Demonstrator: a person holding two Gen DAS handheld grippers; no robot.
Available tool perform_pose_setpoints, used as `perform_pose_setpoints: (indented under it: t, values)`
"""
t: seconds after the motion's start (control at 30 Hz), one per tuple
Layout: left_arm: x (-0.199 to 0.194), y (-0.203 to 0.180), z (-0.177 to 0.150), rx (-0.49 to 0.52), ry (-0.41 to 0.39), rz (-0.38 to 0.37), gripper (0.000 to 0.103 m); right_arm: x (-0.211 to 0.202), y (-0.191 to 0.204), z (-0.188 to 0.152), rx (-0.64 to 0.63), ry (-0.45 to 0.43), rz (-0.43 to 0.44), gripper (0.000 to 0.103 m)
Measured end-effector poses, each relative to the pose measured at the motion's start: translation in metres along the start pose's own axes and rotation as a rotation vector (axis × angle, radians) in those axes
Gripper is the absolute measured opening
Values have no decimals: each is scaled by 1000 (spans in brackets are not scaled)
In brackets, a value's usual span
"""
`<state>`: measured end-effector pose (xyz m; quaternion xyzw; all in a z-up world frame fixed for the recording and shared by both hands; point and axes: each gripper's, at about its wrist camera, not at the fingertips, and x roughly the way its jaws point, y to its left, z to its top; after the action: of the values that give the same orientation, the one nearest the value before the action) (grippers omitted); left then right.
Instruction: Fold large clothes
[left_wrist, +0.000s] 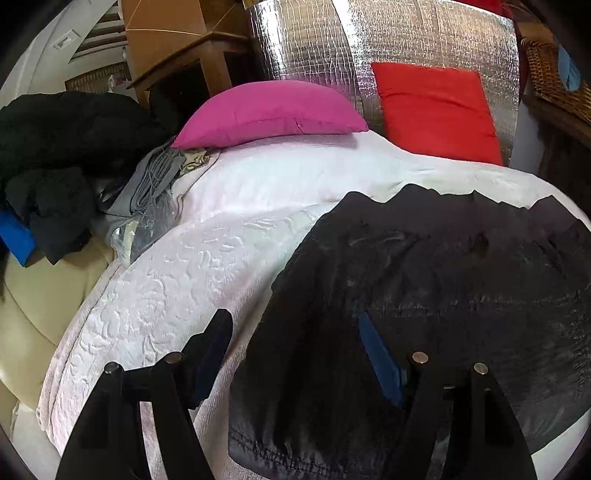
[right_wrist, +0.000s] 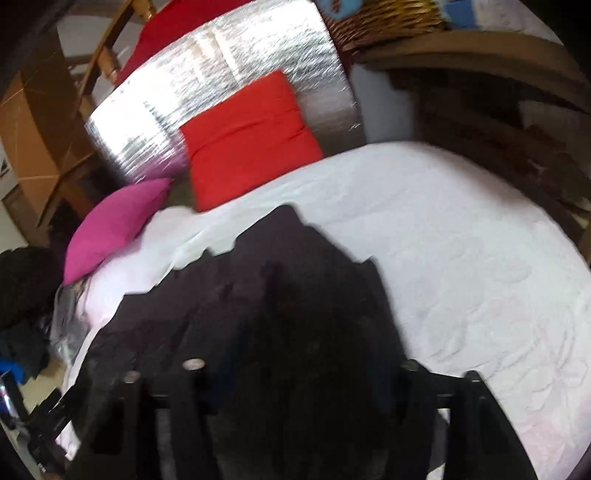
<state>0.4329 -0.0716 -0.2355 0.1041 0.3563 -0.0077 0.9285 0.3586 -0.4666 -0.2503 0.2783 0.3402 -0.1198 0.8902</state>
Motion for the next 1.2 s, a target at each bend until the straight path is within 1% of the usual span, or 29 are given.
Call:
perform_pose_setpoints:
  t: [0.03, 0.1, 0.17, 0.2, 0.3, 0.4, 0.53, 0.6, 0.63, 0.73, 0.8, 0.93, 1.07, 1.13, 1.17, 1.2]
  values:
    - [0, -1, 0, 4, 1, 2, 72, 5, 2, -1, -8, 16, 3, 56]
    - [2, -2, 0, 9, 3, 4, 72, 22, 5, -8, -39, 71, -39, 56]
    - [3, -4, -1, 13, 8, 5, 72, 43, -1, -14, -38, 133, -63, 56]
    - [4, -4, -2, 14, 10, 5, 72, 48, -3, -16, -41, 139, -65, 56]
    - [5, -5, -3, 18, 18, 6, 72, 47, -3, -14, -52, 142, -77, 56]
    - [6, -4, -2, 15, 15, 8, 72, 37, -4, -9, -32, 122, -53, 56]
    - [6, -4, -2, 11, 12, 9, 72, 16, 3, -3, -31, 42, 36, 56]
    - [6, -4, -2, 10, 11, 9, 72, 11, 9, -3, -50, 21, 72, 56]
    - [7, -5, -1, 9, 11, 8, 72, 14, 13, -3, -62, 28, 75, 56]
    - [9, -7, -1, 9, 15, 5, 72, 27, 15, -10, -76, 84, 50, 56]
    - [12, -9, -1, 18, 22, 5, 72, 45, 9, -14, -74, 136, 26, 56]
    - [19, -13, -3, 37, 36, 14, 72, 46, 8, -6, -67, 134, 33, 57]
    - [24, -9, -1, 24, 41, 14, 72, 46, 11, 12, -64, 105, 45, 57]
    - [27, -7, 0, 24, 44, 20, 72, 52, 14, 23, -68, 94, 20, 58]
    - [29, -6, 0, 21, 46, 20, 72, 57, 16, 28, -77, 92, -5, 60]
    - [30, -5, 0, 19, 50, 17, 72, 63, 19, 33, -86, 89, -26, 61]
